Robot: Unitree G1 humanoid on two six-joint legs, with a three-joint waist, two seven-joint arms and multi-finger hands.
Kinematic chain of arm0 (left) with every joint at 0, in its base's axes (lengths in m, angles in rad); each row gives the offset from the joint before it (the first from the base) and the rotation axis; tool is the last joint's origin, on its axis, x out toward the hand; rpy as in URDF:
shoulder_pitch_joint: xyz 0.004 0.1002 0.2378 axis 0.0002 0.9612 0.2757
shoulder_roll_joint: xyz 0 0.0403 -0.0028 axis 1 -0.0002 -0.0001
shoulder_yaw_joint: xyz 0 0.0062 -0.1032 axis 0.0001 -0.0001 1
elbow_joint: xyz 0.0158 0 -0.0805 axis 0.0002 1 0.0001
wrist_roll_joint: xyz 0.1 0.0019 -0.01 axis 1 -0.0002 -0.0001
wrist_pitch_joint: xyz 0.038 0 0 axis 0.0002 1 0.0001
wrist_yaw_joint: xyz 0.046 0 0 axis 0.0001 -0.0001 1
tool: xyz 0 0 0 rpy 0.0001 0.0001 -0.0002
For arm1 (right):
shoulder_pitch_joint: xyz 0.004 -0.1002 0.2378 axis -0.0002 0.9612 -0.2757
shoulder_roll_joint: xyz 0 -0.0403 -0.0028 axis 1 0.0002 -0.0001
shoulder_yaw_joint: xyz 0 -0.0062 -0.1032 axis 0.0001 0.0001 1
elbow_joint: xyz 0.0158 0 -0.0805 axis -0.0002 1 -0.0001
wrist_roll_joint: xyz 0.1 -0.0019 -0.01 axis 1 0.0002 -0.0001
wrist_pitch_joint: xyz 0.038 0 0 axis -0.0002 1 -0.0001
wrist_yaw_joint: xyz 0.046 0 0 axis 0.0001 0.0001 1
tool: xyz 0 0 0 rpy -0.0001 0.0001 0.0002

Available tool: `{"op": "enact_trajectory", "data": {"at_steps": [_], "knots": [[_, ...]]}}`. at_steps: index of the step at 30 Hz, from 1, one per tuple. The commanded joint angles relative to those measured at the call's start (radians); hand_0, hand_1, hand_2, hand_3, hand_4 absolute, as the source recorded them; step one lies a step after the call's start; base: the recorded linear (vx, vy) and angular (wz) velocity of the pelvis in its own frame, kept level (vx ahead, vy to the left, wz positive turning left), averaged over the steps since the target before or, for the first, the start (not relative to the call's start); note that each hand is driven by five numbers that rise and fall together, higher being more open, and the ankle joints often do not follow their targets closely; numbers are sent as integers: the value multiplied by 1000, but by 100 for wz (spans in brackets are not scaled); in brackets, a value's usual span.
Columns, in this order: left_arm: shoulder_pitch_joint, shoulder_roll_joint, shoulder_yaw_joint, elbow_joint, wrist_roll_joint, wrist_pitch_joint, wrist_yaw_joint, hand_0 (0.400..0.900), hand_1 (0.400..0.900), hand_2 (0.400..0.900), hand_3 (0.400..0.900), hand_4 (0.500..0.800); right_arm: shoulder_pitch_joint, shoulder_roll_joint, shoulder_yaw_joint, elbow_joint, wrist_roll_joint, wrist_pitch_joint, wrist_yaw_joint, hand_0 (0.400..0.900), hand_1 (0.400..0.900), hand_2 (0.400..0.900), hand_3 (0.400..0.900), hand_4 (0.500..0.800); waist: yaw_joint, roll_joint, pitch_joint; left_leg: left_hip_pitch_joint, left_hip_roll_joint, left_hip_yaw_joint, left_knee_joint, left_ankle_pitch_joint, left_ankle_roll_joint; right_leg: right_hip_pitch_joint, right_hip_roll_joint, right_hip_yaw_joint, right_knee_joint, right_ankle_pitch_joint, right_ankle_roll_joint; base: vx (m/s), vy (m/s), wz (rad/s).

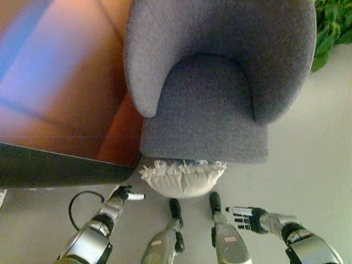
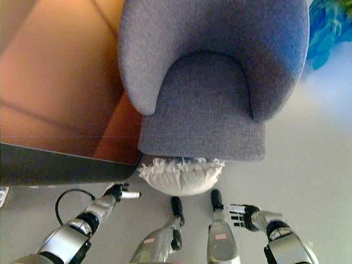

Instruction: Pick up the pillow and put it on the sofa.

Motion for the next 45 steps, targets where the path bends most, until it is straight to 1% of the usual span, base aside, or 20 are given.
{"op": "enact_trajectory", "data": {"at_steps": [1,4,7,10,15,16,18,21,26,29,32,34,39,44,45], "knots": [[-100,94,-25,68,-84,-36,47,900,900,900,900,800,-73,-10,56,38,39,56,4,900,900,900,900,800,-26,-53,17,-79,-71,16,93,-76,-22,-119,-16,54,144,-101,39,-77,55,-12],[-170,101,-21,76,-160,-56,56,900,900,900,900,800,-142,-31,58,41,47,82,-5,900,900,900,900,800,-35,-47,50,-154,-67,32,141,-72,-32,-195,-4,55,194,-107,30,-84,93,-12],[-233,101,-4,83,-233,-68,57,900,900,900,900,800,-197,-49,56,46,50,106,-20,900,900,900,900,800,-47,-47,72,-246,-63,43,222,-77,-43,-280,0,56,253,-115,20,-61,98,-1],[-290,101,8,72,-282,-74,75,900,900,900,900,800,-239,-56,61,48,66,117,-37,900,900,900,900,800,-57,-53,91,-339,-56,48,304,-94,-43,-368,1,60,302,-117,13,-54,42,9],[-357,106,14,57,-334,-94,116,900,900,900,900,800,-293,-51,70,49,108,119,-71,900,900,900,900,800,-62,-64,105,-462,-42,50,392,-123,-36,-491,16,60,371,-125,8,-60,-11,3],[-375,107,13,61,-336,-107,127,900,900,900,900,800,-308,-51,74,51,120,120,-77,900,900,900,900,800,-61,-66,105,-488,-38,50,409,-125,-35,-518,19,60,386,-127,6,-56,-3,-4],[-395,111,13,61,-349,-122,135,900,900,900,900,800,-328,-50,78,54,126,122,-88,900,900,900,900,800,-61,-68,105,-528,-35,45,438,-130,-36,-558,23,61,407,-128,6,-49,4,-4],[-430,122,9,56,-364,-127,143,900,900,900,900,800,-360,-56,87,62,137,131,-99,900,900,900,900,800,-58,-69,105,-581,-29,37,470,-138,-37,-608,24,61,437,-134,6,-35,15,-6],[-474,142,-6,24,-399,-104,144,900,900,900,900,800,-394,-67,93,71,142,134,-110,900,900,900,900,800,-57,-64,105,-631,-29,31,481,-150,-41,-657,24,66,442,-137,11,0,0,0],[-484,144,-11,19,-410,-105,133,900,900,900,900,800,-409,-73,97,75,142,135,-115,900,900,900,900,800,-55,-59,105,-652,-29,28,491,-152,-45,-679,21,65,451,-139,11,-7,2,1],[-491,145,-17,5,-420,-106,136,900,900,900,900,800,-416,-79,97,71,145,129,-122,900,900,900,900,800,-52,-57,105,-677,-32,18,509,-156,-50,-700,20,69,468,-143,12,-24,-2,4],[-502,146,-12,8,-427,-112,130,900,900,900,900,800,-433,-80,97,75,148,128,-131,900,900,900,900,800,-51,-57,105,-699,-31,16,523,-159,-50,-719,22,71,477,-146,11,-39,-17,4],[-536,154,-20,-3,-441,-103,116,900,900,900,900,800,-458,-87,100,80,155,129,-132,900,900,900,900,800,-45,-59,105,-748,-23,5,548,-163,-53,-764,23,67,506,-154,13,-47,-32,1],[-562,155,-25,-10,-450,-86,109,900,900,900,900,800,-470,-77,99,83,166,122,-143,900,900,900,900,800,-43,-66,105,-770,-18,-3,537,-161,-54,-782,26,61,493,-151,16,-50,-40,1],[-566,158,-25,-14,-454,-77,100,900,900,900,900,800,-470,-77,97,84,165,119,-143,900,900,900,900,800,-42,-68,105,-777,-18,-6,536,-161,-54,-787,27,61,492,-150,18,-35,-32,1]]}}
